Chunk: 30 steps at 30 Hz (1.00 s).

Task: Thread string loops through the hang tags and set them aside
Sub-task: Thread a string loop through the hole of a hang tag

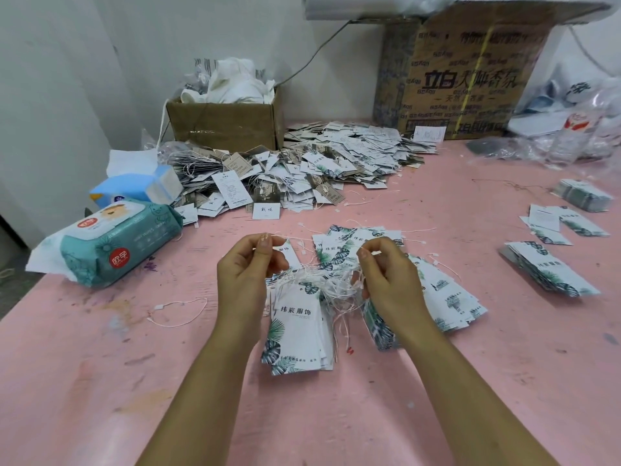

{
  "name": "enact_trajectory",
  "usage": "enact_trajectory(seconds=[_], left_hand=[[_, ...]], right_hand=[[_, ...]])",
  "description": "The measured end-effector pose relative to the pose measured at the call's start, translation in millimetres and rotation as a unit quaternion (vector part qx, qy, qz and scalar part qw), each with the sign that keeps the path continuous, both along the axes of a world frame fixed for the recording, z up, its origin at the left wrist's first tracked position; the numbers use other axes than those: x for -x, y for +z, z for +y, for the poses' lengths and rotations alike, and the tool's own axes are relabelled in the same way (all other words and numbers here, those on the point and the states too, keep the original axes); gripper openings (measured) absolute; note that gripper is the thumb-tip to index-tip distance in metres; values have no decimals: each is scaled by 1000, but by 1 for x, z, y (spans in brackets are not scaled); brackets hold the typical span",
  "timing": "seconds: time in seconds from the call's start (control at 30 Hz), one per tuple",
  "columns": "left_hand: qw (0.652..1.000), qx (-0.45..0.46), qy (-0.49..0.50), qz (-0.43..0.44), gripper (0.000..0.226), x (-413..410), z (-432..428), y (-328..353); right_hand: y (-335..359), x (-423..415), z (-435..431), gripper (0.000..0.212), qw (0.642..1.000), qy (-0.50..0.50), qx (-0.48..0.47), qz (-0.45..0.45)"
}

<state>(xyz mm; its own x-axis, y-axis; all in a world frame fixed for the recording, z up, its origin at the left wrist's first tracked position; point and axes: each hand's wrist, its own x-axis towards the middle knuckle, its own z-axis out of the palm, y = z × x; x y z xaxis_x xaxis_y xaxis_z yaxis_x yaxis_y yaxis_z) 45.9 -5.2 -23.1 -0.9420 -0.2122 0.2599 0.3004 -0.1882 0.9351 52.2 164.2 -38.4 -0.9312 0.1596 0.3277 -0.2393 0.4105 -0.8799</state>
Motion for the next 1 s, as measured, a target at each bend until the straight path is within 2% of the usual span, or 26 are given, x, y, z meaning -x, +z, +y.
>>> enact_trajectory(seconds=[0.2, 0.33, 0.47, 0.63, 0.73, 0.83, 1.0], left_hand=[[1000, -2, -7, -4, 25, 0, 1, 0], [1000, 0, -6, -10, 25, -1, 1, 0], [1000, 0, 2, -16, 25, 1, 0, -1], [1000, -2, 10, -25, 25, 4, -1, -4], [999, -12, 27, -26, 25, 4, -3, -4], [997, -39, 54, -27, 27, 5, -5, -3], [997, -43, 65, -19, 25, 5, -4, -1]], right_hand=[[4, -1, -4, 17, 999, 47, 9, 8], [10, -7, -6, 17, 990, 89, 97, 51], [10, -6, -4, 16, 983, 80, 153, 56], [6, -2, -1, 21, 989, 39, 113, 86], [8, -1, 0, 14, 986, 42, 101, 128], [5, -1, 0, 20, 988, 72, 100, 96], [0, 2, 3, 26, 999, 16, -13, 31]])
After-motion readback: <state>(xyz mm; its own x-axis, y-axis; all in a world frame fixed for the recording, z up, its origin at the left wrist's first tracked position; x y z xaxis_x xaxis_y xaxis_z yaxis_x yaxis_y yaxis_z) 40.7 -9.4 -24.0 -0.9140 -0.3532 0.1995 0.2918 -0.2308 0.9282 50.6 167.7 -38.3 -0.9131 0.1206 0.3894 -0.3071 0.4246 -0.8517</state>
